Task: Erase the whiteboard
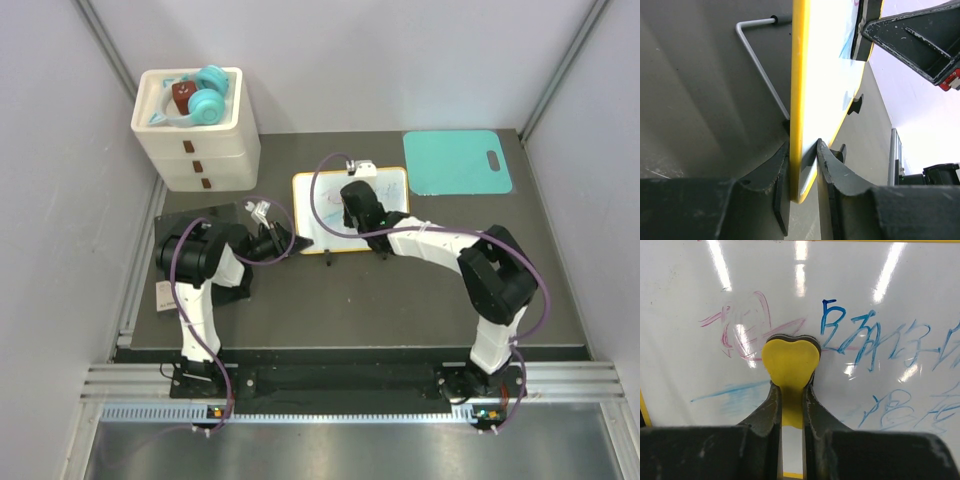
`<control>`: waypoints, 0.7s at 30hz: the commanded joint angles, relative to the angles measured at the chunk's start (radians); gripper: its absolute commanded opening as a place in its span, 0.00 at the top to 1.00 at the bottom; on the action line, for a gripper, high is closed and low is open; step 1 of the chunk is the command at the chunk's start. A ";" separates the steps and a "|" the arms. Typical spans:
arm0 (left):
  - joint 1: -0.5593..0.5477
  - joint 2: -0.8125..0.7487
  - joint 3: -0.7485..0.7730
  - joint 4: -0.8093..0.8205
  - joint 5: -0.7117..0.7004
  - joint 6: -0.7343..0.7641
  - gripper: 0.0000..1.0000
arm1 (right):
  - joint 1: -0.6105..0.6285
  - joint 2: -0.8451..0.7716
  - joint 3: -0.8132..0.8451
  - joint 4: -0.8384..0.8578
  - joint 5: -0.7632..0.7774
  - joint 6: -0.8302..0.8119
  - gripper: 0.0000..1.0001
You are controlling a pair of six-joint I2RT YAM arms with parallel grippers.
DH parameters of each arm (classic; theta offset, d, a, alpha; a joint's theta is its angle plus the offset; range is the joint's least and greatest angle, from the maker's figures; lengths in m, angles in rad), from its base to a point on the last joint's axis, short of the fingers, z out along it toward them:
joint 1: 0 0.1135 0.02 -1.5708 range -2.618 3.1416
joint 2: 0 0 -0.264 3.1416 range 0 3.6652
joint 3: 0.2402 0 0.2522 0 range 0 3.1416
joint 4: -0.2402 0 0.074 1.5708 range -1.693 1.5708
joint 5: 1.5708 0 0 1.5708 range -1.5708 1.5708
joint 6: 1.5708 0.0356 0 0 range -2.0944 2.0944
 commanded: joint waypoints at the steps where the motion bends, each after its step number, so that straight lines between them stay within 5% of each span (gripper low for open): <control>1: 0.009 -0.015 -0.028 0.090 -0.009 0.021 1.00 | 0.056 0.140 0.017 -0.183 0.094 -0.061 1.00; 11: 0.009 -0.016 -0.033 0.096 -0.010 0.021 1.00 | 0.135 0.188 0.141 -0.235 0.054 -0.104 1.00; 21: 0.009 -0.018 -0.039 0.103 -0.013 0.021 1.00 | -0.056 0.154 0.054 -0.284 0.071 -0.020 1.00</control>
